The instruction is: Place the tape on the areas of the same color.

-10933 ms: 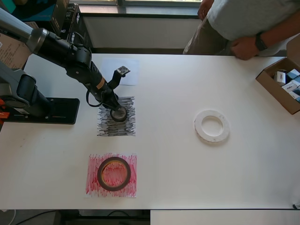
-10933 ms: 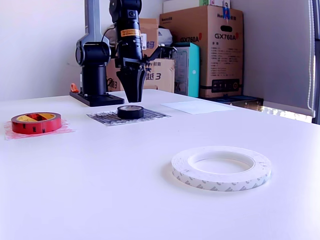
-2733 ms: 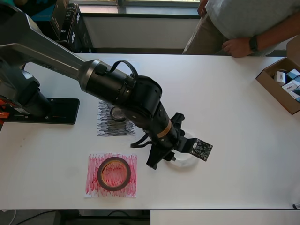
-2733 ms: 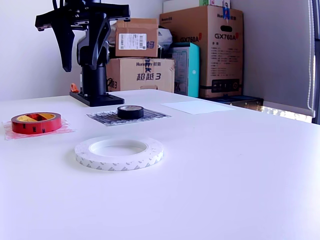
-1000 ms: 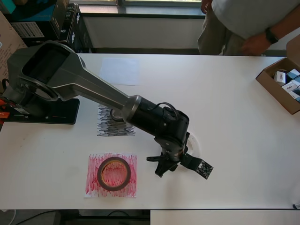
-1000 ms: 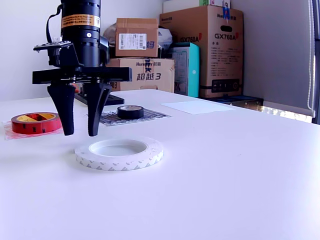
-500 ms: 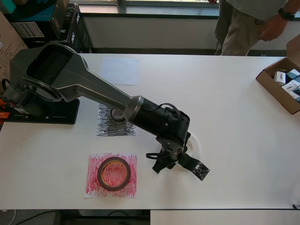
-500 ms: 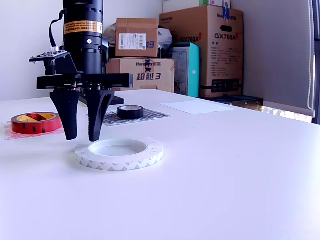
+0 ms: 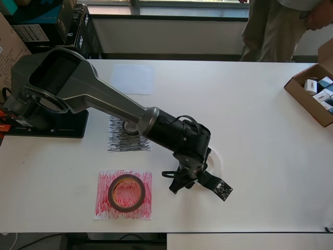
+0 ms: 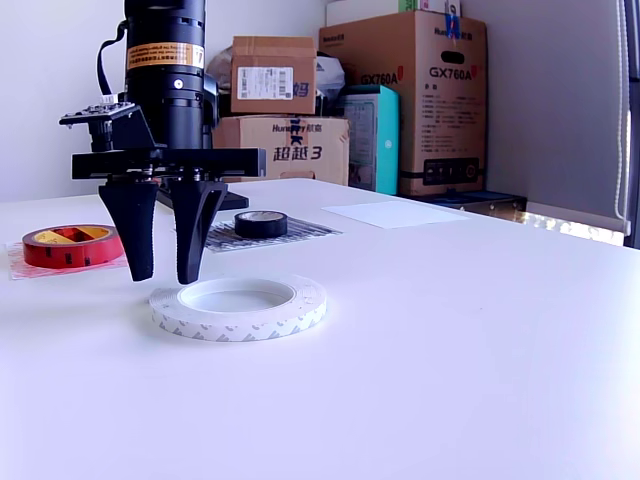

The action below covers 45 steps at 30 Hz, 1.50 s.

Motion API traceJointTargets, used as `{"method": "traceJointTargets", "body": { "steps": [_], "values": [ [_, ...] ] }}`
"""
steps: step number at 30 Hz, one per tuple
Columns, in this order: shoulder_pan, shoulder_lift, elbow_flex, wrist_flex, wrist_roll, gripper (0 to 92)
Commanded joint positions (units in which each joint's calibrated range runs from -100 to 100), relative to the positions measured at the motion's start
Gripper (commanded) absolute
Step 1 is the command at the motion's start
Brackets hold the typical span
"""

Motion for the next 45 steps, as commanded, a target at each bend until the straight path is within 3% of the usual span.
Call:
{"method": "traceJointTargets", "body": {
  "steps": [1,21,23,26,27,38,45],
  "values": [
    [-0.05,0.31,0.31,0.49,-0.18,44.6],
    [0.03,2.65,-0.24,0.40,-0.59,43.2],
    [0.03,2.65,-0.24,0.23,-0.59,34.4],
    [0.03,2.65,-0.24,0.06,-0.51,5.1],
    [0.03,2.56,-0.33,-0.02,-0.51,0.0],
    [2.87,-8.67,0.22,0.49,-7.31,0.0],
    [12.11,-21.20,3.31,0.49,-17.21,0.0]
  ]
}}
